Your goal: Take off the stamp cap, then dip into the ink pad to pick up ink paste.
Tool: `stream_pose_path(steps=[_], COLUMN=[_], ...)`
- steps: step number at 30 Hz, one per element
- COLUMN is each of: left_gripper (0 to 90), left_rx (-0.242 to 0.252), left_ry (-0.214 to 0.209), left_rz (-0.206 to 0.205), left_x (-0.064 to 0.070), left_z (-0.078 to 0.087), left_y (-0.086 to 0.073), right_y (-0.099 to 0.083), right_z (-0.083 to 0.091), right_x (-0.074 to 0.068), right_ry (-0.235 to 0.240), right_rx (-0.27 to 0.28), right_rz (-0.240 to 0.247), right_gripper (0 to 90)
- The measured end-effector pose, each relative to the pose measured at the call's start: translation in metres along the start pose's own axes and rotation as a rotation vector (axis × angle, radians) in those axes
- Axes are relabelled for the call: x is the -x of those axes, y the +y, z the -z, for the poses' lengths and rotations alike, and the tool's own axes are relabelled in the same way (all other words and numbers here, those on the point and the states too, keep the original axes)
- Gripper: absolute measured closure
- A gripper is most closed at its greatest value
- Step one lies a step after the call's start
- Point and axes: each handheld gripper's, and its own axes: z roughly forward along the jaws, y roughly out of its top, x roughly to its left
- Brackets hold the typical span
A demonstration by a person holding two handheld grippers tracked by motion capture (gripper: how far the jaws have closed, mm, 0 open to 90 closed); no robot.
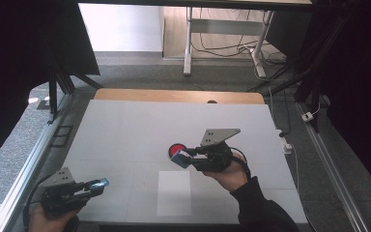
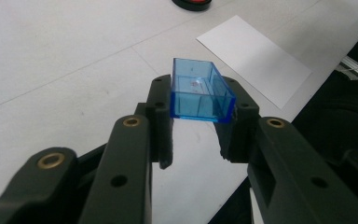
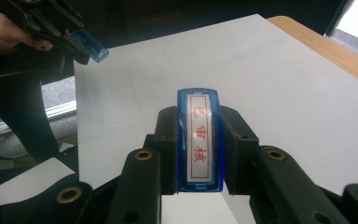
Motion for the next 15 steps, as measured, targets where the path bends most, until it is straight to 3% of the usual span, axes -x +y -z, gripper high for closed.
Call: stream_pose_path(steps=[9, 15], left_gripper=[68.5, 68.5], left_rx=[-0.025, -0.029], left_ry=[-0.004, -0.008], left_rz=[0.004, 0.002], left_x=[-0.0011, -0.0015], left_z=[-0.0031, -0.0035], left_y=[-0.0006, -0.0007], right_y=[-0.001, -0.0013], right_z=[-0.001, -0.0028], right_x=[0.0002, 0.0031], right_ry=[-0.011, -0.022], right_rx=[-0.01, -0.014], right_rz=[0.005, -0.021], right_gripper=[70.3, 70.3])
